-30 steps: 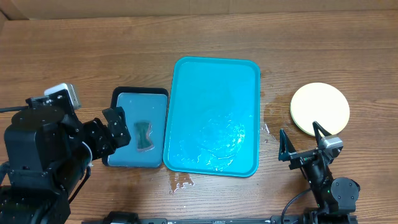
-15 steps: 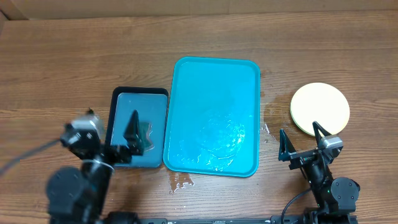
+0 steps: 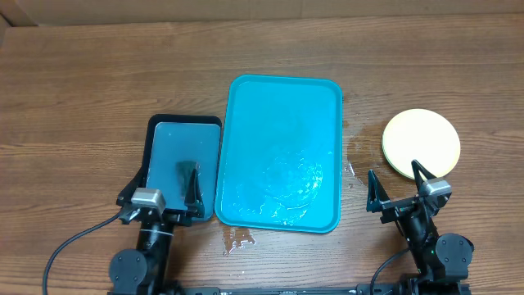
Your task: Clean dirty plates on tray and stack at the side
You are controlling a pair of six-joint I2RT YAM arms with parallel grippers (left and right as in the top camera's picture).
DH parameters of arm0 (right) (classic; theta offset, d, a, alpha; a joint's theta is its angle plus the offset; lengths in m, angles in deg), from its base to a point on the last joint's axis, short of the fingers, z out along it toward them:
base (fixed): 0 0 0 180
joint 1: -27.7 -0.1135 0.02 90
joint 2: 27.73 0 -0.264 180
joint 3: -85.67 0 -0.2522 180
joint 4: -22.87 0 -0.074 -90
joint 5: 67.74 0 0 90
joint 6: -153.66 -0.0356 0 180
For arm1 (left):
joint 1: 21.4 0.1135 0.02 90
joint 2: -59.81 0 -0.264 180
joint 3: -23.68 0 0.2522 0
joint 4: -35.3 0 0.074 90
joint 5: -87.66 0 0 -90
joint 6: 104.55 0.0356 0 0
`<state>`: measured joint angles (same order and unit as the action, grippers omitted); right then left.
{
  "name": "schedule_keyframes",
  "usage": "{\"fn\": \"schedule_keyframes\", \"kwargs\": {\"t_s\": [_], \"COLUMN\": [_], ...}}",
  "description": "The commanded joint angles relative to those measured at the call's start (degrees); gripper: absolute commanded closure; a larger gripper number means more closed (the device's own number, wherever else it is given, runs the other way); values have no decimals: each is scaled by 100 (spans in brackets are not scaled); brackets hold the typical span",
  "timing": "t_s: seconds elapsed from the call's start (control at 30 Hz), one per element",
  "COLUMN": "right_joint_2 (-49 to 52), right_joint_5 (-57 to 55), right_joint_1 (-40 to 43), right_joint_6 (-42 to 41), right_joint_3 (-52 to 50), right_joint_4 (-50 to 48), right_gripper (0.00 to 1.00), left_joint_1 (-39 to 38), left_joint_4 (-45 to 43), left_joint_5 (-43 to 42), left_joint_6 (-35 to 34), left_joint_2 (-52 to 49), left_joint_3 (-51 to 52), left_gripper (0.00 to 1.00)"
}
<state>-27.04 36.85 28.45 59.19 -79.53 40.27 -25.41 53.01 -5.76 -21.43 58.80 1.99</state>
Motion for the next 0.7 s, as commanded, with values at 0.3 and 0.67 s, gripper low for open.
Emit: {"fn": "schedule_keyframes", "kwargs": {"t_s": [0.3,0.67], "right_joint_2": [-52,-52], "right_joint_5": [-39,-42], "right_joint_1": [-4,-4], "right_joint_6": [2,2], "right_joint_3": [-59,-59], "right_joint_4": [-37,-35], "right_gripper": [0,0], "left_joint_1": [24,24], "left_joint_4": [9,22], "left_joint_5": [-48,-46], "left_joint_6": [92,92], "left_joint_2": [85,76], "left_joint_3": [767,765], "left_gripper": [0,0]}}
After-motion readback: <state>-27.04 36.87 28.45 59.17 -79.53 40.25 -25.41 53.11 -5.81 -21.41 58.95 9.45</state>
